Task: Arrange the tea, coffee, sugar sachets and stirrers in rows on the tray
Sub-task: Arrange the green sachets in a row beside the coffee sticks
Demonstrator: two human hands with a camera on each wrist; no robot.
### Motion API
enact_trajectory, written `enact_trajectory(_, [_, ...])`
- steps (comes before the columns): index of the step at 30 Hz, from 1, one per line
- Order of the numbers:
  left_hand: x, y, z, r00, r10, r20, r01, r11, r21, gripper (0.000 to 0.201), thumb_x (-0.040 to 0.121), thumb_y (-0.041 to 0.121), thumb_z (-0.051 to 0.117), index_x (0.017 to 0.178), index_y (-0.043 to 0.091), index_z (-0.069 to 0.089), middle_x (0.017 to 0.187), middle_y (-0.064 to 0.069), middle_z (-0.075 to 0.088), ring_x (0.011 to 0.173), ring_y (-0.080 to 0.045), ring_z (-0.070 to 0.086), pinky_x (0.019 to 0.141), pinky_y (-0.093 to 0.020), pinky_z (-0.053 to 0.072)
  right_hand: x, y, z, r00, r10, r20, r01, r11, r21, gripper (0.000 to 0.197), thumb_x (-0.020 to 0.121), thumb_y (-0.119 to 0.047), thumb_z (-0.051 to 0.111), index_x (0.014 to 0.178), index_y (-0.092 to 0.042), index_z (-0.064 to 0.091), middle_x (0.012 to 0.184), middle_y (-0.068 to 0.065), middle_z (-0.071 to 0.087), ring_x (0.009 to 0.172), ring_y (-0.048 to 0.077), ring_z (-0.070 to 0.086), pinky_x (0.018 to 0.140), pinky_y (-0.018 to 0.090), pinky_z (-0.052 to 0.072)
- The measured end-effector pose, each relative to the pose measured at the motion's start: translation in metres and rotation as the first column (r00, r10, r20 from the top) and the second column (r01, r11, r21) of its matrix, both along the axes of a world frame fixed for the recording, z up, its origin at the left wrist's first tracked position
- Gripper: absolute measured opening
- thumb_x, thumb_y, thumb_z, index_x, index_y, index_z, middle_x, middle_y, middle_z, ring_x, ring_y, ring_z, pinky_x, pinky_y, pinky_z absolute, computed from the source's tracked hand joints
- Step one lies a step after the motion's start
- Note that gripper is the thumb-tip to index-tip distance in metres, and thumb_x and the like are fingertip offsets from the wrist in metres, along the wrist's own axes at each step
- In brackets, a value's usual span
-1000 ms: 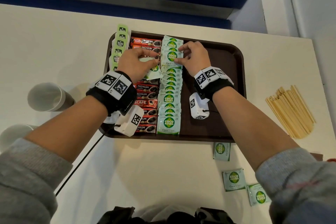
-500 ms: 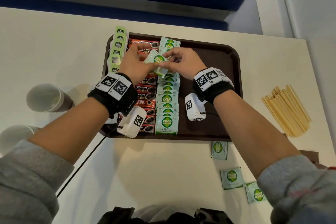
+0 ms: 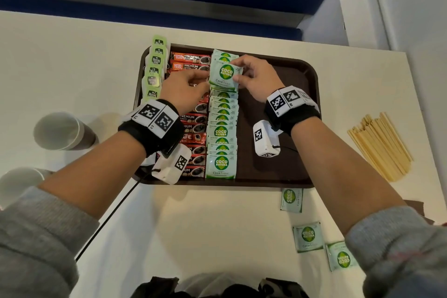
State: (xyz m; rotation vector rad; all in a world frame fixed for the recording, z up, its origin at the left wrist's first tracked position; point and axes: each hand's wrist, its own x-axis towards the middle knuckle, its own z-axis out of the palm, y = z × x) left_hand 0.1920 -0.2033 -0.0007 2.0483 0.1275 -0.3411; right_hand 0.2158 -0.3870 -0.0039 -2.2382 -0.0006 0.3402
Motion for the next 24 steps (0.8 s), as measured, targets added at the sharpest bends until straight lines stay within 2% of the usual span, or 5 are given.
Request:
enact_trajectory(4, [-0.001,-0.003,-0.001,0.996,-0.086,-0.028,0.088,0.992,0.091,0.035,0.091,0.022,0.059,0.126,0.018,0.061,0.117,0.004,0.066,0.100,-0.006,0.056,0.095,-0.021,0.041,-0.003,-0.003,-0.005,1.000,0.011,-0.020,-0.012,0.997,-0.073,0.030,0.089,-0.009,0.060,0.117,-0.020,0.061,0.105,0.000,0.065,0.091,0.018,0.062,0.087,0.034,0.053])
enact_trajectory(10, [-0.002,-0.004,-0.002,0.981,-0.176,-0.083,0.188,0.968,0.169,0.042,0.092,0.029,0.057,0.133,0.019,0.055,0.125,0.003,0.063,0.116,-0.013,0.056,0.099,-0.023,0.038,-0.008,-0.003,-0.013,1.000,-0.030,-0.003,0.029,0.997,-0.065,0.030,0.086,-0.010,0.065,0.114,-0.021,0.063,0.104,0.013,0.063,0.083,0.014,0.056,0.080,0.027,0.050])
enact_trajectory(15, [-0.002,-0.005,0.002,0.976,-0.199,-0.086,0.212,0.959,0.186,0.041,0.091,0.028,0.058,0.131,0.019,0.056,0.128,0.000,0.062,0.117,-0.016,0.056,0.097,-0.023,0.038,-0.009,-0.003,-0.016,0.996,-0.077,0.048,0.080,0.994,-0.072,0.029,0.081,-0.008,0.070,0.109,-0.016,0.066,0.102,0.003,0.060,0.071,0.003,0.050,0.064,-0.001,0.040])
enact_trajectory(21, [-0.003,-0.009,0.001,0.967,-0.237,-0.097,0.253,0.946,0.202,0.035,0.089,0.029,0.060,0.124,0.023,0.062,0.121,0.003,0.065,0.112,-0.016,0.059,0.092,-0.023,0.040,-0.006,0.002,-0.016,0.993,-0.073,0.093,0.084,0.990,-0.111,0.028,0.080,-0.007,0.071,0.107,-0.013,0.067,0.111,0.003,0.054,0.080,0.011,0.057,0.079,0.017,0.049])
enact_trajectory(24, [-0.003,-0.009,0.000,0.960,-0.255,-0.114,0.273,0.944,0.187,0.033,0.089,0.029,0.060,0.121,0.025,0.063,0.118,0.003,0.067,0.109,-0.016,0.060,0.091,-0.023,0.042,-0.007,0.002,-0.018,0.988,-0.118,0.101,0.128,0.987,-0.092,0.029,0.079,-0.007,0.072,0.106,-0.013,0.065,0.109,0.000,0.049,0.079,0.011,0.057,0.079,0.017,0.048])
